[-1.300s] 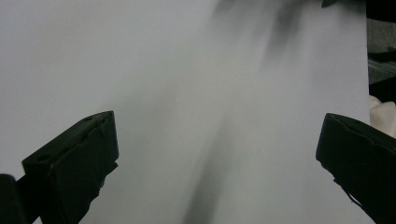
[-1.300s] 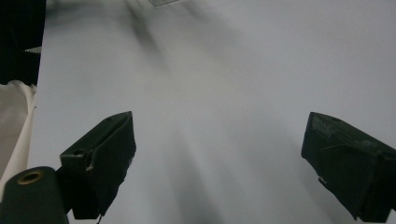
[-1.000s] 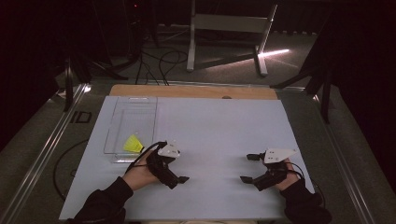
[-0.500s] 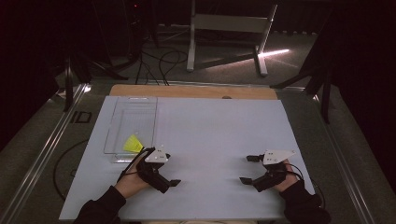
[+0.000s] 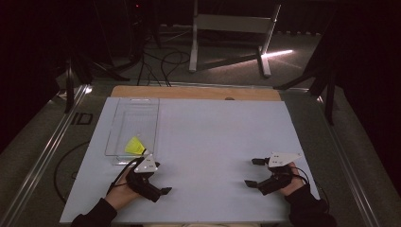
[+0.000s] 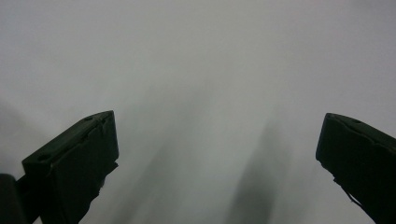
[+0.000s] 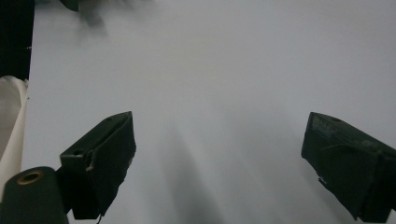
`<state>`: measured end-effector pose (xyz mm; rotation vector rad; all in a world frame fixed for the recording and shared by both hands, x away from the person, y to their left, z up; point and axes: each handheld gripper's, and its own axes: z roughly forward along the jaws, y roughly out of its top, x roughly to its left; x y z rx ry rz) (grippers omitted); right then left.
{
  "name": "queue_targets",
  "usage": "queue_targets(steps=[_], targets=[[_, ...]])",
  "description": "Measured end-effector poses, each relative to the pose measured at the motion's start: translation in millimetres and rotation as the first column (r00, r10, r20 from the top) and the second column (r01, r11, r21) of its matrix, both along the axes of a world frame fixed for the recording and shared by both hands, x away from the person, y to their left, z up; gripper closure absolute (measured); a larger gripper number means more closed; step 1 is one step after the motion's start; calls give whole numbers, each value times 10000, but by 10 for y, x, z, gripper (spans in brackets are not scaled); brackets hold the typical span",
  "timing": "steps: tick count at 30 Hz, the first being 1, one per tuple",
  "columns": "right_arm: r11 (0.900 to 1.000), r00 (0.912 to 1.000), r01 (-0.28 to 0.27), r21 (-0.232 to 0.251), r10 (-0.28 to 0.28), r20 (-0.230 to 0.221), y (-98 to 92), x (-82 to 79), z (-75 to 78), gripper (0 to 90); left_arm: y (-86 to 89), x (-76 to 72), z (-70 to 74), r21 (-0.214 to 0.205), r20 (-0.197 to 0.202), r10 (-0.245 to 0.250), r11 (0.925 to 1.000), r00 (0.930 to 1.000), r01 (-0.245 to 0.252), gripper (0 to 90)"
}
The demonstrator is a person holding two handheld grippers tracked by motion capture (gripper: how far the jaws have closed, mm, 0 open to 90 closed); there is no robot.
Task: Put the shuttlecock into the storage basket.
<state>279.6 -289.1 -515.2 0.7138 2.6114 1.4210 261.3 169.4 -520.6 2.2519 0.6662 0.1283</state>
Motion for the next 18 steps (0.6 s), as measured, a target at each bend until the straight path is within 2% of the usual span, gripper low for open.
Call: queue_targets(steps=[5,7,8,9,10,13,14,15,16,18], targets=[[10000,9999,76,-1,-76,-131,-21,-7,-17,98,120,-28,-13,-96,-60,304,9995,9995,-304,1],[9998,9997,205,-85,-205,-95,-32,-13,-20,97,179,-44,-16,-169,-55,495,9986,9988,-496,1],[9997,9997,236,-88,-236,-73,-36,-12,-21,98,235,-62,-27,-294,-53,753,9967,9971,-754,1],[9997,9997,236,-88,-236,-73,-36,-12,-21,98,235,-62,-27,-294,-53,753,9967,9971,-754,1],[9994,9995,301,-142,-301,-2,-36,-12,-18,98,288,-84,-35,-426,70,998,9941,9950,-994,1],[9994,9995,318,-142,-317,76,-29,-16,-10,98,339,-97,-33,-591,137,1185,9913,9929,-1175,1],[9992,9993,340,-216,-336,186,-19,-21,-3,98,396,-104,-24,-746,190,1444,9870,9893,-1426,1],[9992,9993,340,-216,-336,186,-19,-21,-3,98,396,-104,-24,-746,190,1444,9870,9893,-1426,1],[9990,9991,364,-272,-358,223,-10,-27,-4,98,446,-111,-24,-963,117,1627,9823,9866,-1608,1],[9982,9983,452,-391,-437,376,-8,-32,-7,98,478,-126,-26,-1017,130,1772,9793,9841,-1749,1]])
